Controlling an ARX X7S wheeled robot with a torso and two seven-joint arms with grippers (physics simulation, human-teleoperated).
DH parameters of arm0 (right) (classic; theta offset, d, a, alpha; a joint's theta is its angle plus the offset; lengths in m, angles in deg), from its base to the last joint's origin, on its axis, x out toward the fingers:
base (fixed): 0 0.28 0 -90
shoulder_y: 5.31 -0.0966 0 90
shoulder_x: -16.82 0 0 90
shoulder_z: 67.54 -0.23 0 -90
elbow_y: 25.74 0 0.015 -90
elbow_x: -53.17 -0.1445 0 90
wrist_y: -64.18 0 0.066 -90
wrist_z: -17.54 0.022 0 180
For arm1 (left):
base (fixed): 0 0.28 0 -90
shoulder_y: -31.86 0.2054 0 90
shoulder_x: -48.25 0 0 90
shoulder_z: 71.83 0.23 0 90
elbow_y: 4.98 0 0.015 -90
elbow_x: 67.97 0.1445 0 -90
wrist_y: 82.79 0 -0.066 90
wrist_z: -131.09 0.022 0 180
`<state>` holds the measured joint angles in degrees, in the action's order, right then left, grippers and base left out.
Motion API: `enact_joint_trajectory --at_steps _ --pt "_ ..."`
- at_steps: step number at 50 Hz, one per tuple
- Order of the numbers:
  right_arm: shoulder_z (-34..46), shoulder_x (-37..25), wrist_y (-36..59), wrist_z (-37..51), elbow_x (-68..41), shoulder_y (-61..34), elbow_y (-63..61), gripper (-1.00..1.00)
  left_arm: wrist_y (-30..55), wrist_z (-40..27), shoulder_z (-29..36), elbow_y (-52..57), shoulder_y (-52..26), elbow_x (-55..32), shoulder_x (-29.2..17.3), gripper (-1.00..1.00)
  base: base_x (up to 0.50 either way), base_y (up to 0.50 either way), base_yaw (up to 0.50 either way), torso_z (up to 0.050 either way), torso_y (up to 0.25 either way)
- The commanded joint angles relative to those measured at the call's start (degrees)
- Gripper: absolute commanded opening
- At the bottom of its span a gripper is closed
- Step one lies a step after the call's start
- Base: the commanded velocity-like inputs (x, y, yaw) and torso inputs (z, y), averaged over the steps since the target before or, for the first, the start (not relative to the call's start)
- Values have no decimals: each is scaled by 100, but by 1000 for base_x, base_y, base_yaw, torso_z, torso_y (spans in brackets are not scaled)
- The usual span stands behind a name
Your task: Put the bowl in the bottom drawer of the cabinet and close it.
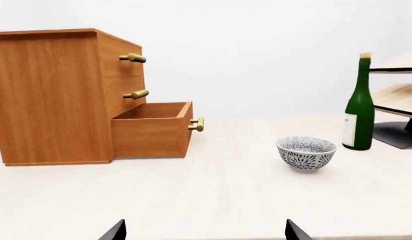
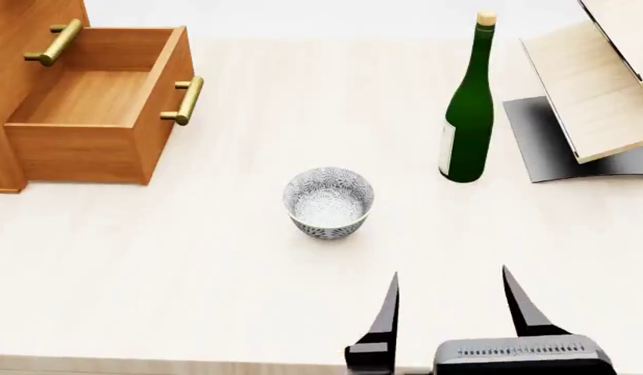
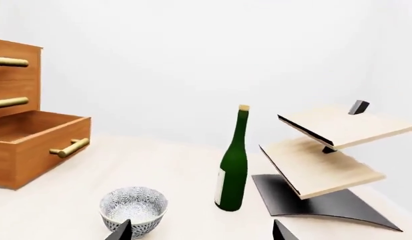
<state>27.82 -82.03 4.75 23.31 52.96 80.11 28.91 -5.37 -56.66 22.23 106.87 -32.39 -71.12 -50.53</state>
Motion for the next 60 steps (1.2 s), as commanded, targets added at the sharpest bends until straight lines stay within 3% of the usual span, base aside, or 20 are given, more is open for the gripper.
enact_joint_trajectory --at_steps 1,22,60 --pt "-56 -117 814 -23 -69 -502 -662 100 -211 -39 64 -50 73 13 -80 100 0 0 0 0 0" --pt "-97 -139 1001 115 -132 -813 -737 100 -340 -149 147 -171 72 44 -157 100 0 41 0 0 0" --pt "-201 -149 940 218 -439 -799 -736 100 -425 -314 294 -250 39 62 -298 100 0 284 0 0 0"
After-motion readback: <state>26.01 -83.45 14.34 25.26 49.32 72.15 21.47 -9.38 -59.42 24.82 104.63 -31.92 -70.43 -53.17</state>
